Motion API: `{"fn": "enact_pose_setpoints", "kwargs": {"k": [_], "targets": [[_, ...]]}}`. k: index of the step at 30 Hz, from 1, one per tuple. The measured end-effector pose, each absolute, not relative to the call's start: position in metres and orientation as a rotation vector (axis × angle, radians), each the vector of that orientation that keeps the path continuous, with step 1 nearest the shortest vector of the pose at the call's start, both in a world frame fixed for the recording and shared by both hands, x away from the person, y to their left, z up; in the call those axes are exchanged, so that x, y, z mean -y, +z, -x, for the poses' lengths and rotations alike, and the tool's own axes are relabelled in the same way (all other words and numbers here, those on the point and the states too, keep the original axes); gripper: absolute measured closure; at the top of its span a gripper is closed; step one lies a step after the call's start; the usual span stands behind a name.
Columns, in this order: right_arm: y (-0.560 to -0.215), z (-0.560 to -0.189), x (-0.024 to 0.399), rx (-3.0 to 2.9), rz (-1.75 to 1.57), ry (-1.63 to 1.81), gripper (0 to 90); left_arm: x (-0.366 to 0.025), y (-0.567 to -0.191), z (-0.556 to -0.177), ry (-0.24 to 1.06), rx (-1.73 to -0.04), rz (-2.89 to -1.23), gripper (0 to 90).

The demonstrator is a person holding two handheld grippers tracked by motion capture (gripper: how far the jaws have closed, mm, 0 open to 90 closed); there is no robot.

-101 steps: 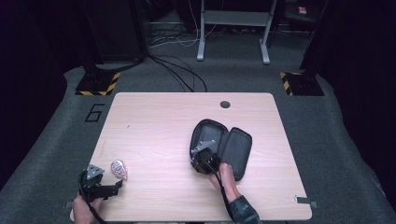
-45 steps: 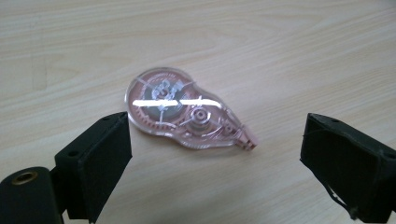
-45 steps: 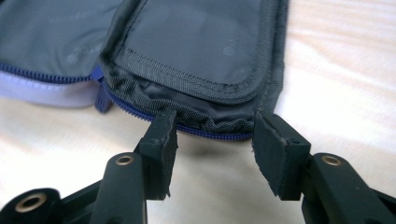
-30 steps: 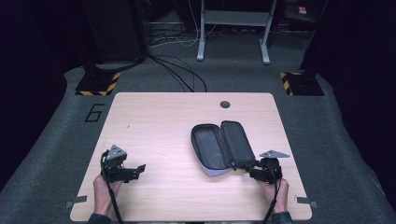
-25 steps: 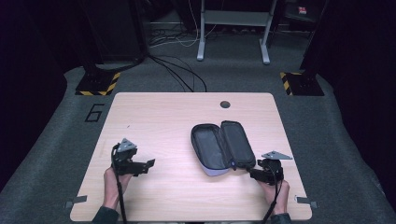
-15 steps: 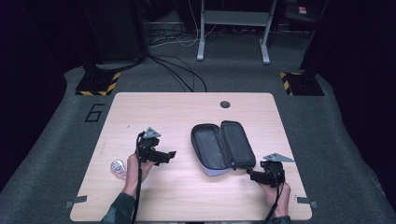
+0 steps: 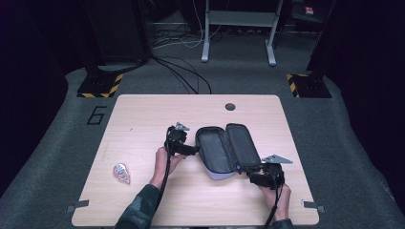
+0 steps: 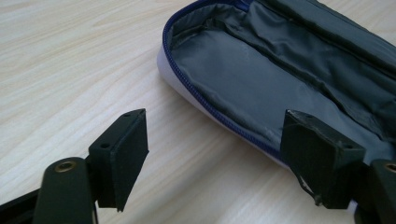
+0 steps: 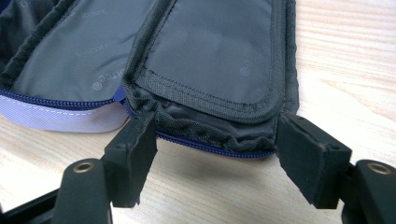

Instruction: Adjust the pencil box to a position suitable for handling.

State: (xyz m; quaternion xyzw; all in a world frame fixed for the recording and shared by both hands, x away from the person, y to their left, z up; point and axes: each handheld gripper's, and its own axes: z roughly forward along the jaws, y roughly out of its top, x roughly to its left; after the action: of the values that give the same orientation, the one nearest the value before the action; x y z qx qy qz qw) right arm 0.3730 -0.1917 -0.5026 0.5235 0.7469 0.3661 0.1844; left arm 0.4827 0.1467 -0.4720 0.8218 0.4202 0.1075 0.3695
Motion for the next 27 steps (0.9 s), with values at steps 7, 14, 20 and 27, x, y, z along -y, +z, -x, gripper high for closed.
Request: {"fn": "enact_pose_setpoints", "kwargs": {"k": [7, 14, 20, 27], "targets": [[-0.502, -0.374, 0.189, -2.098, -1.468, 1.013, 30.8, -0.139, -0.484, -0.494, 0.242, -1.130, -2.109, 51.5], [-0.501, -0.378, 0.186, -2.083, -1.461, 0.997, 33.5, -0.136, -0.492, -0.493, 0.208, -1.164, -2.106, 73.9], [-0.500, -0.387, 0.190, -2.071, -1.482, 0.998, 34.9, -0.137, -0.496, -0.484, 0.228, -1.160, -2.122, 81.0], [-0.501, -0.403, 0.198, -2.075, -1.520, 1.009, 34.7, -0.143, -0.494, -0.465, 0.215, -1.162, -2.098, 81.2]]}}
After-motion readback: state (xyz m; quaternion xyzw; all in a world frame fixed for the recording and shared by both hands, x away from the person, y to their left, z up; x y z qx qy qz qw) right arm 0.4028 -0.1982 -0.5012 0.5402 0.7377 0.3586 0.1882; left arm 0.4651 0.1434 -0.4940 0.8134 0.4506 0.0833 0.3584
